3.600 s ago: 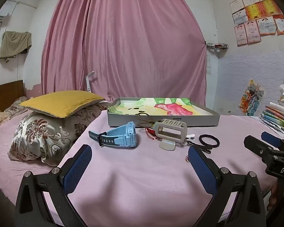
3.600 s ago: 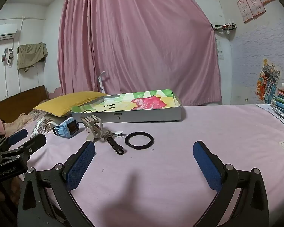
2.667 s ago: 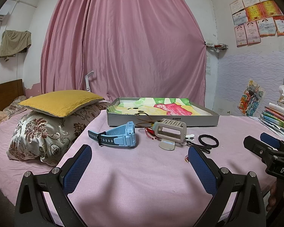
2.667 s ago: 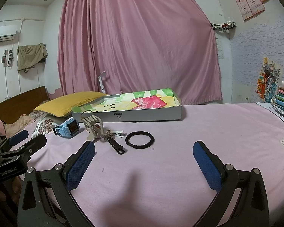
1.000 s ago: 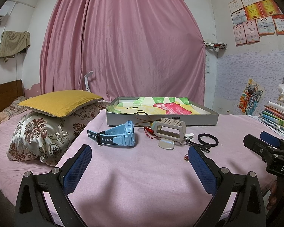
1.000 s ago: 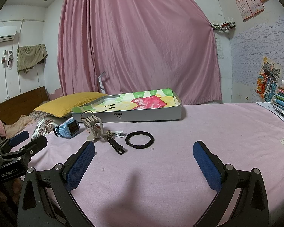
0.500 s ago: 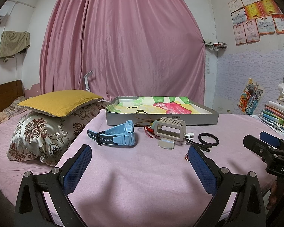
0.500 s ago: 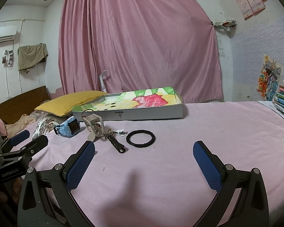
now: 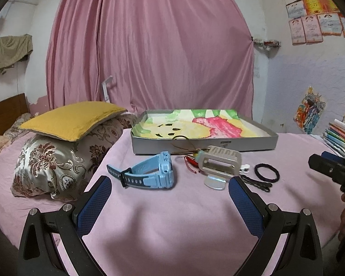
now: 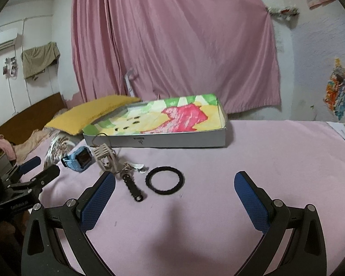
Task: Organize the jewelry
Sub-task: 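Grasp the light-blue smartwatch with the left tool while the right tool grasps the black rubber ring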
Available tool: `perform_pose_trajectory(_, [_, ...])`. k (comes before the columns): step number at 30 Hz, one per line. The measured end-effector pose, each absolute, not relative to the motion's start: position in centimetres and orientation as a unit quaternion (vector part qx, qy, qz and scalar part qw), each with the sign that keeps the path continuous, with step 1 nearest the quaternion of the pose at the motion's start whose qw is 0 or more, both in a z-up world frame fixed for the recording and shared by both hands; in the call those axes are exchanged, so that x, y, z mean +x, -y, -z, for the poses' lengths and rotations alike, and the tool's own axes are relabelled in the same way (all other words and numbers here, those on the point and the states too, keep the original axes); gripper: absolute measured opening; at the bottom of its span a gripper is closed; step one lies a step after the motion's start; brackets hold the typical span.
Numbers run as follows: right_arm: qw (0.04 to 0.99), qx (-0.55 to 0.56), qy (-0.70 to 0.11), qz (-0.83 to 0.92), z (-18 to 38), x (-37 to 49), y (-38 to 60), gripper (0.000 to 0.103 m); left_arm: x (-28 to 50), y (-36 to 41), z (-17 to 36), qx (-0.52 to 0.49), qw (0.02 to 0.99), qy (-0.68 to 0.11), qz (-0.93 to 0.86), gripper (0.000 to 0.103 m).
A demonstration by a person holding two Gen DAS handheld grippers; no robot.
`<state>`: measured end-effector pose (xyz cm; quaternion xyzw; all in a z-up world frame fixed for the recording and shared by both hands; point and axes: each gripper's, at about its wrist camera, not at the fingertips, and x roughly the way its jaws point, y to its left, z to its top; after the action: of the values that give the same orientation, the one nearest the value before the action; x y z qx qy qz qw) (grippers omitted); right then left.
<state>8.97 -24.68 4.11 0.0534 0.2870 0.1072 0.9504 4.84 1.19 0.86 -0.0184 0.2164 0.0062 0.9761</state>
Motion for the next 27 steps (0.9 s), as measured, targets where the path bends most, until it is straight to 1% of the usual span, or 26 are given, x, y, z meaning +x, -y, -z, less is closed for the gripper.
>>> perform_pose_trajectory(2, [0.94, 0.048, -0.316, -0.119, -3.8, 10.7, 24.6, 0.08, 6.0, -1.5, -0.9, -0.023, 0.973, -0.23, -0.002, 0.102])
perform_pose_trajectory(3, [0.935, 0.044, -0.329, -0.123, -3.6, 11.3, 24.4, 0.077, 6.7, -1.6, -1.0, -0.026, 0.971, -0.237, 0.002, 0.102])
perform_pose_trajectory(5, [0.925, 0.033, -0.354, -0.133, -3.2, 12.9, 24.1, 0.063, 7.8, -1.8, -1.1, -0.029, 0.969, -0.246, 0.01, 0.099])
perform_pose_trajectory(6, [0.919, 0.026, -0.369, -0.139, -2.9, 13.8, 23.9, 0.061, 8.3, -1.8, -1.2, -0.029, 0.968, -0.249, 0.014, 0.098])
perform_pose_trajectory(9, [0.902, 0.001, -0.403, -0.155, -2.2, 16.0, 23.1, 0.055, 9.8, -1.9, -1.2, -0.03, 0.963, -0.266, 0.025, 0.085])
perform_pose_trajectory(11, [0.892, -0.02, -0.419, -0.166, -1.8, 17.0, 22.3, 0.047, 10.8, -2.1, -1.1, -0.034, 0.958, -0.283, 0.033, 0.071])
perform_pose_trajectory(12, [0.888, -0.03, -0.425, -0.169, -1.6, 17.5, 22.0, 0.045, 11.2, -2.2, -1.1, -0.036, 0.956, -0.29, 0.035, 0.069])
perform_pose_trajectory(14, [0.881, -0.047, -0.437, -0.176, -1.3, 18.3, 21.5, 0.037, 12.1, -2.4, -0.9, -0.041, 0.95, -0.307, 0.042, 0.06])
perform_pose_trajectory(15, [0.876, -0.052, -0.443, -0.181, -1.2, 18.6, 21.4, 0.036, 12.6, -2.5, -0.8, -0.042, 0.947, -0.316, 0.045, 0.058])
perform_pose_trajectory(17, [0.87, -0.064, -0.451, -0.188, -0.9, 19.1, 20.9, 0.035, 13.3, -2.5, -0.7, -0.041, 0.941, -0.333, 0.046, 0.049])
perform_pose_trajectory(19, [0.863, -0.082, -0.459, -0.193, -0.7, 19.6, 20.4, 0.034, 13.9, -2.6, -0.6, -0.038, 0.935, -0.35, 0.046, 0.043])
perform_pose_trajectory(22, [0.858, -0.101, -0.462, -0.201, -0.7, 19.8, 20.0, 0.03, 14.6, -2.8, -0.3, -0.04, 0.926, -0.372, 0.048, 0.038])
perform_pose_trajectory(27, [0.853, -0.109, -0.464, -0.214, -0.8, 20.0, 19.9, 0.029, 15.1, -3.0, 0.1, -0.041, 0.912, -0.406, 0.053, 0.028])
